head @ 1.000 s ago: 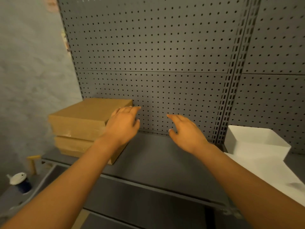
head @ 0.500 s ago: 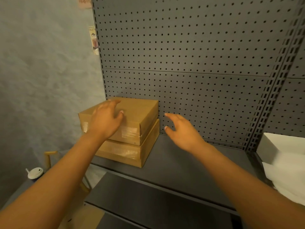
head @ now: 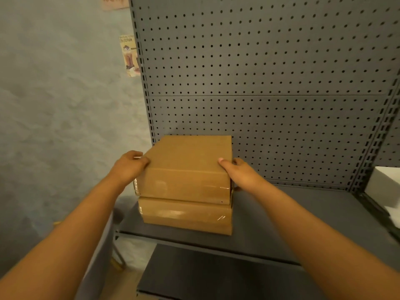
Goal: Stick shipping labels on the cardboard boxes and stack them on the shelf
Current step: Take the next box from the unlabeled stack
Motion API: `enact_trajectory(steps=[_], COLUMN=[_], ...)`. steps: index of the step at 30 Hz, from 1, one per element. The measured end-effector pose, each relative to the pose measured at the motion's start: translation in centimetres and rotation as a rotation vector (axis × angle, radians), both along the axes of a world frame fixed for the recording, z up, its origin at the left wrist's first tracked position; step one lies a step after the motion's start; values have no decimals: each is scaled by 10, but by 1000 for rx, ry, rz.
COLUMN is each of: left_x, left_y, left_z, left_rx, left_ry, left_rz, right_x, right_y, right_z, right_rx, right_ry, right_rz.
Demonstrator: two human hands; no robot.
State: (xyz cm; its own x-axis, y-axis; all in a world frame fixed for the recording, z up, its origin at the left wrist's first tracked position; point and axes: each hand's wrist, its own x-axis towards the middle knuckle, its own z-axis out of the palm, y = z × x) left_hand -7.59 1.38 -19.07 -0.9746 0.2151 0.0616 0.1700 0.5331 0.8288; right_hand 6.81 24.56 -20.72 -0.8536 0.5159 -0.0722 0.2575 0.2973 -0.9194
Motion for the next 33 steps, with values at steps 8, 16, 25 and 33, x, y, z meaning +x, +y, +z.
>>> enact_trajectory(steps=[8,16,25,33], left_x=[-4,7,63,144], left_y=[-3,5,66,145], left_z=[-2,2,24,31], left_rx=[453,507,564,549], left_ry=[-506,-374,-88,39], left_rz=[-138,-246,-338,-369], right_x=[7,24,88,176], right_y=[0,6,46,106], right_z=[-11,-3,24,37], right_rx=[-119,-86,34,126], right_ry=[104,225,323,421], right_rz=[28,-84,-300,-364])
